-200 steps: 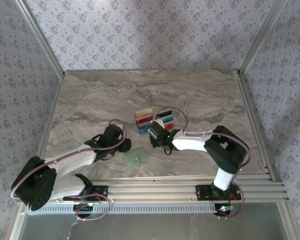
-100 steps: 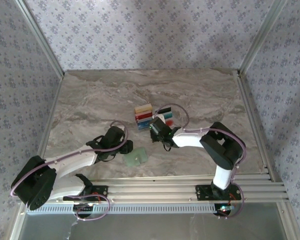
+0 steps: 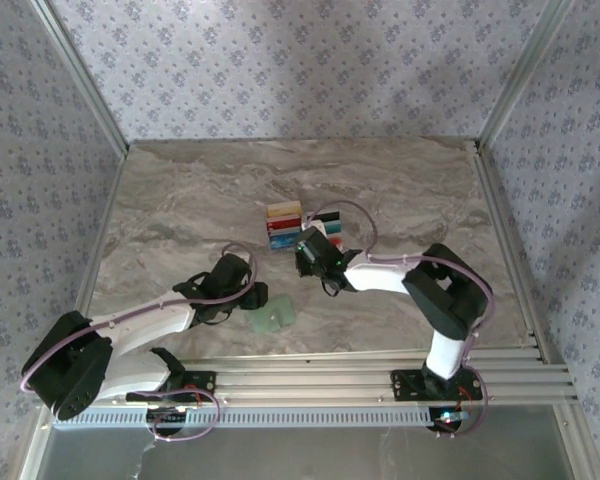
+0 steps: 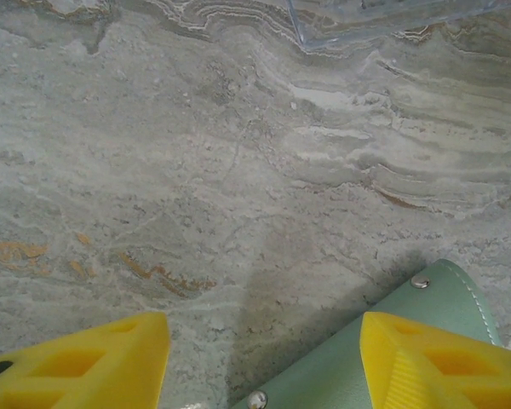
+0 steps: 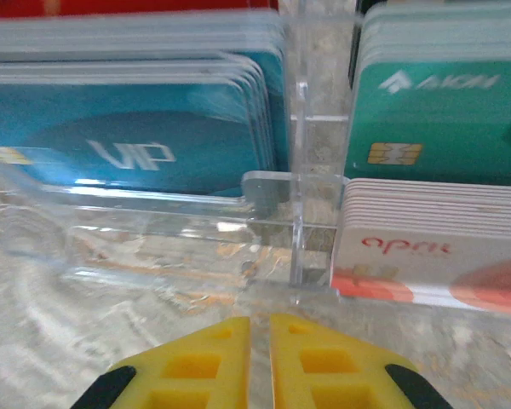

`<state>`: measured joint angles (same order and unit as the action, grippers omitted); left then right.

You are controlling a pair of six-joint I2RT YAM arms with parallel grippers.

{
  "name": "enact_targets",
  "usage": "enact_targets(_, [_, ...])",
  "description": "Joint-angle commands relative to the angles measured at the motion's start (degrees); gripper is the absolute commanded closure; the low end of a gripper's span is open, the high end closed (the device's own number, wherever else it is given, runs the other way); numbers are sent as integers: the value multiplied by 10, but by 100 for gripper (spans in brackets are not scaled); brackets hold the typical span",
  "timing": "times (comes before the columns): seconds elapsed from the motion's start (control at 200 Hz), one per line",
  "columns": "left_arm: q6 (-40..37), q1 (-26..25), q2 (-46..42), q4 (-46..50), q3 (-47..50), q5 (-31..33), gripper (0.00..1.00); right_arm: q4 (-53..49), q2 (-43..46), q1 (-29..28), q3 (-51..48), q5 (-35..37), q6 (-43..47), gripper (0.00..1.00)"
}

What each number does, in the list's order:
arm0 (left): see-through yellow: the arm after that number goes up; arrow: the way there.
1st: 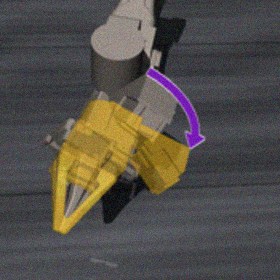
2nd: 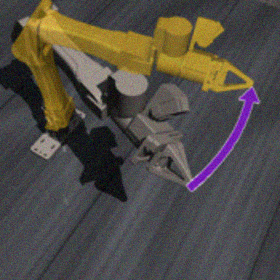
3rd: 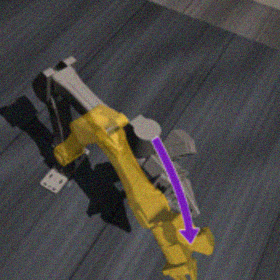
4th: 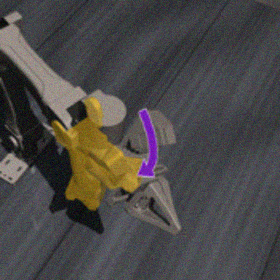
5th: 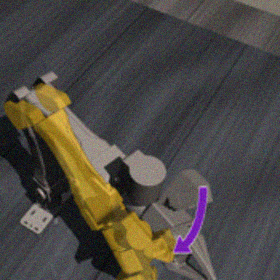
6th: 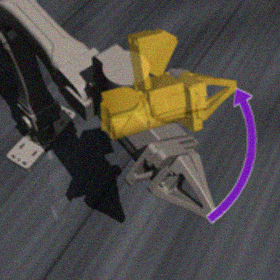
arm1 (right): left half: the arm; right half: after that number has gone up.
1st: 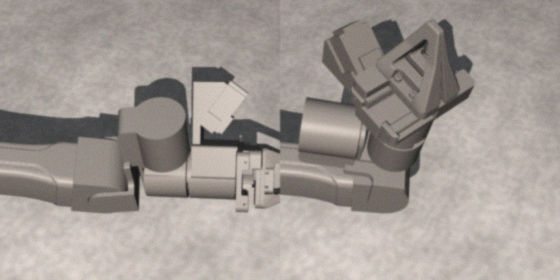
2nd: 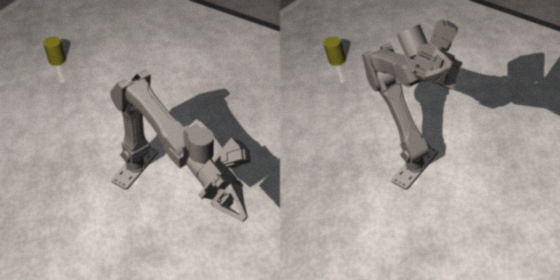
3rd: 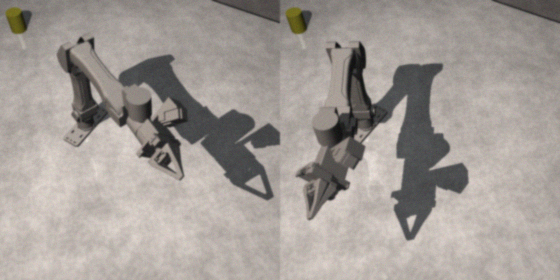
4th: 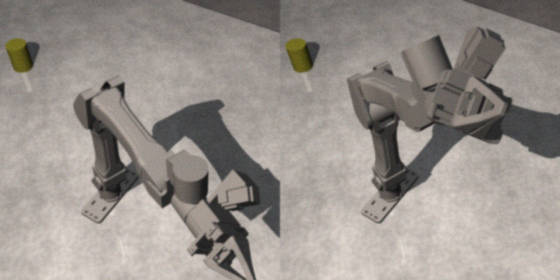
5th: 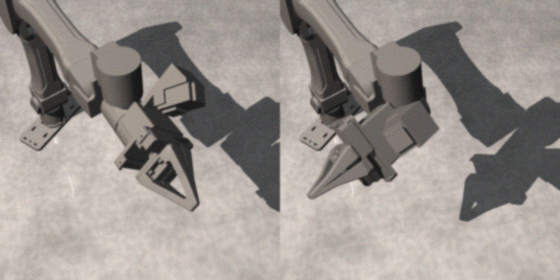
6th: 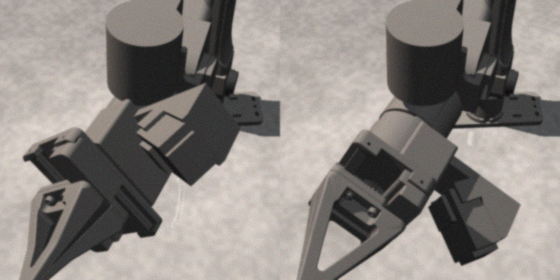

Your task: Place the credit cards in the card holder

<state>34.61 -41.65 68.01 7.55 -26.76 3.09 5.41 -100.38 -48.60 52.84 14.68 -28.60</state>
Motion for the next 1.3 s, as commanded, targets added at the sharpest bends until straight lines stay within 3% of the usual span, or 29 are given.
enact_targets(0.0, [-2, -3, 12, 0, 0, 6, 39, -53, 60, -26, -20, 14, 9, 81])
enact_targets(0.31, [-3, -22, 32, -8, -2, 6, 46, -108, 145, -139, -116, -25, -10, 76])
enact_targets(0.63, [1, -29, 29, -9, 7, 8, 52, -61, 151, -230, -152, -84, -31, 78])
enact_targets(0.909, [13, -50, 17, -6, 17, 12, 55, -17, 75, -219, -121, -112, -15, 79])
enact_targets(1.294, [40, -105, 23, -48, 34, 5, 59, 10, 48, -106, -135, -47, -28, 81])
